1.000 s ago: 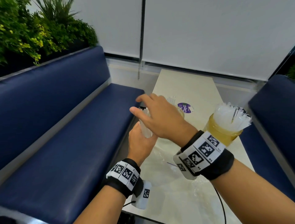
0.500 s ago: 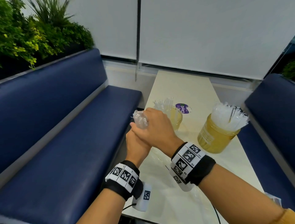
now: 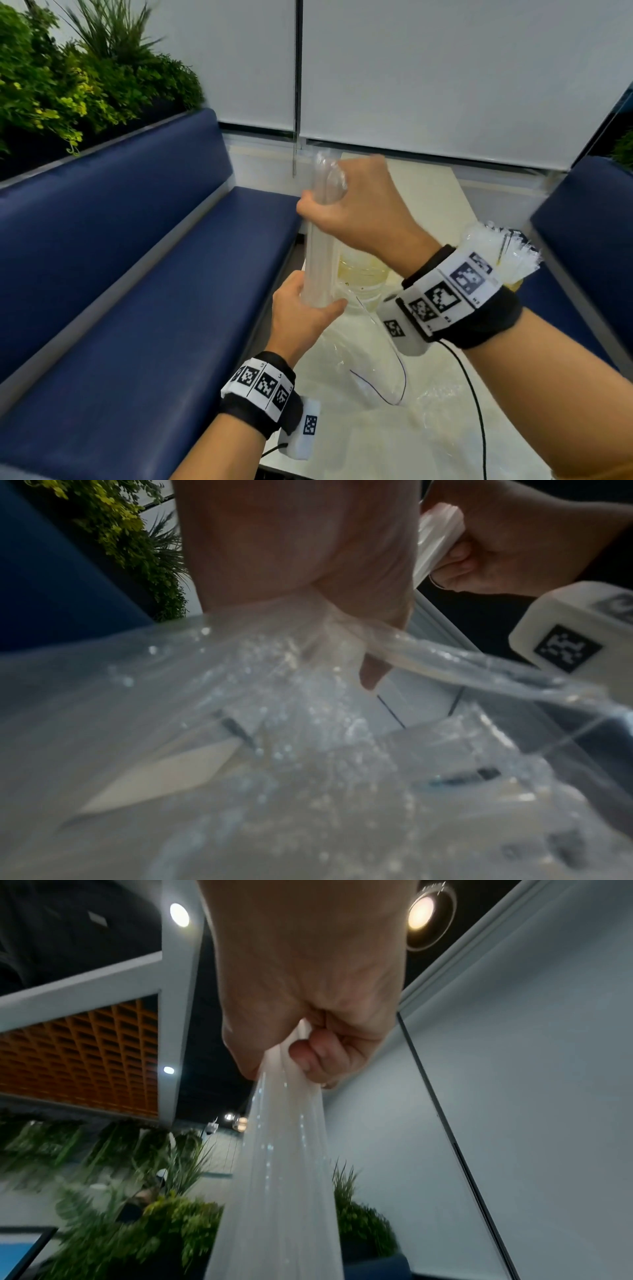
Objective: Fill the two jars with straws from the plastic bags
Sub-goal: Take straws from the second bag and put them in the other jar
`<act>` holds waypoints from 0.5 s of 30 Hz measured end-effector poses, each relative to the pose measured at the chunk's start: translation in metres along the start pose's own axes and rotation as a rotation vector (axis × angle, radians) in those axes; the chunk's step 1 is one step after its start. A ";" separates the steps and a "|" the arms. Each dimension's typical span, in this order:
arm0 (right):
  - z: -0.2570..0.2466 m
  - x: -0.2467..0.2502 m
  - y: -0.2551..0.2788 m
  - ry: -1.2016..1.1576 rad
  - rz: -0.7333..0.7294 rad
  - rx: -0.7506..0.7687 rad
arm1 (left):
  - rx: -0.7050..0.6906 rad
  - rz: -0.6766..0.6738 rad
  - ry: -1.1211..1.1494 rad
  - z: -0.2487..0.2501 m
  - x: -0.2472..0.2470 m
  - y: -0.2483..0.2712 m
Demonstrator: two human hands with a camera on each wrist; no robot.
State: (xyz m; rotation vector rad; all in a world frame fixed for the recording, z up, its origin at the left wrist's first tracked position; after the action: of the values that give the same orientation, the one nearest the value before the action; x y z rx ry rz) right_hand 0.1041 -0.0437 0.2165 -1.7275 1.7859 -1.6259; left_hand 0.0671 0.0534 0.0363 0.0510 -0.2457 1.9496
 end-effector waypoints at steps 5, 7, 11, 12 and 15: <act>0.002 0.031 -0.029 -0.039 0.063 -0.066 | -0.021 -0.017 -0.017 0.000 0.001 0.000; 0.002 0.043 -0.038 -0.037 0.092 -0.082 | -0.045 0.006 -0.064 -0.002 0.001 -0.002; 0.006 0.072 -0.059 -0.086 0.262 -0.154 | -0.091 0.011 -0.099 -0.006 0.004 -0.008; 0.009 0.080 -0.064 -0.083 0.305 -0.168 | -0.102 0.014 -0.100 -0.006 0.005 -0.008; 0.021 0.099 -0.075 -0.011 0.388 -0.161 | -0.105 0.023 -0.080 -0.005 0.007 -0.009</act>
State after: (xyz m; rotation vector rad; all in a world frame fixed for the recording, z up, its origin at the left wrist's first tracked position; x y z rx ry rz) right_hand 0.1338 -0.1136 0.3174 -1.3276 2.1325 -1.3413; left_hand 0.0734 0.0643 0.0336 0.0578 -0.4032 1.9563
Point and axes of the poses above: each hand's wrist, its own y-axis away from the middle knuckle, its own x-axis out of the back of the hand, z = x × y, the point moved 2 cm from there along -y, towards the middle knuckle, and after that the axes turned 6 degrees about z, right-handed, at the moved point
